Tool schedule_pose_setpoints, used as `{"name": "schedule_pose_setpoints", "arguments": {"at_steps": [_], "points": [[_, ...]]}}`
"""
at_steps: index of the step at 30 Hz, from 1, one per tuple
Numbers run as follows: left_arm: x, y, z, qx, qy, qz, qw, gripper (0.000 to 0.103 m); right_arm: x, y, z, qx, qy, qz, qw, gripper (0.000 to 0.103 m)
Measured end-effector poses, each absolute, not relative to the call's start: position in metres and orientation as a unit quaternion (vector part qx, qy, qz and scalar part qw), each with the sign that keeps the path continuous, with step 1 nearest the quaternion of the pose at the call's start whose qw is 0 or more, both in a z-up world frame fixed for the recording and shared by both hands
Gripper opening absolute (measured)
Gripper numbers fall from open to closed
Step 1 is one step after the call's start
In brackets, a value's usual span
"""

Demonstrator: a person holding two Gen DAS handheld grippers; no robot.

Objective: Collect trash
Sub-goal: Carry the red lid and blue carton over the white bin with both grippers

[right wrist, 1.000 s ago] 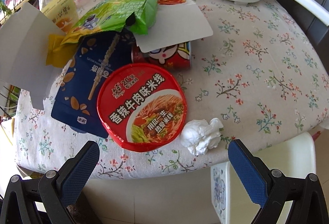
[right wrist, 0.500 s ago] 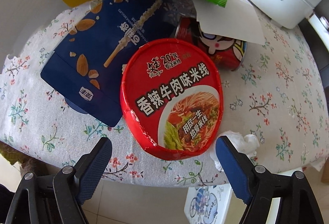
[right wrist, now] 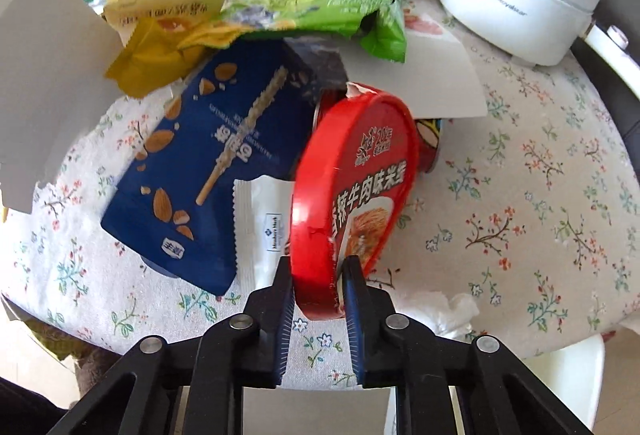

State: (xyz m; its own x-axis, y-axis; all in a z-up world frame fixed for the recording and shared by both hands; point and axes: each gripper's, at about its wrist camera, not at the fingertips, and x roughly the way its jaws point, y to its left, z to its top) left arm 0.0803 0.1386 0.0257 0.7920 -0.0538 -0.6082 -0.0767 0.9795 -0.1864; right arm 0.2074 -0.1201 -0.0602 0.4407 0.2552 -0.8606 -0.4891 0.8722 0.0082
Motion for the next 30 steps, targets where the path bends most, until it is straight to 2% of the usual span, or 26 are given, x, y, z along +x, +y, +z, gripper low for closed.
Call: {"name": "schedule_pose_setpoints", "arguments": {"at_steps": [14, 30], "points": [[0.066, 0.13, 0.042, -0.127, 0.312, -0.035, 0.941, 0.003, 0.188, -0.153, -0.012, -0.046, 0.434, 0.243, 0.866, 0.017], [0.049, 0.098, 0.072, -0.112, 0.276, -0.07, 0.952, 0.002, 0.155, -0.25, 0.014, 0.024, 0.407, 0.206, 0.89, 0.017]]}}
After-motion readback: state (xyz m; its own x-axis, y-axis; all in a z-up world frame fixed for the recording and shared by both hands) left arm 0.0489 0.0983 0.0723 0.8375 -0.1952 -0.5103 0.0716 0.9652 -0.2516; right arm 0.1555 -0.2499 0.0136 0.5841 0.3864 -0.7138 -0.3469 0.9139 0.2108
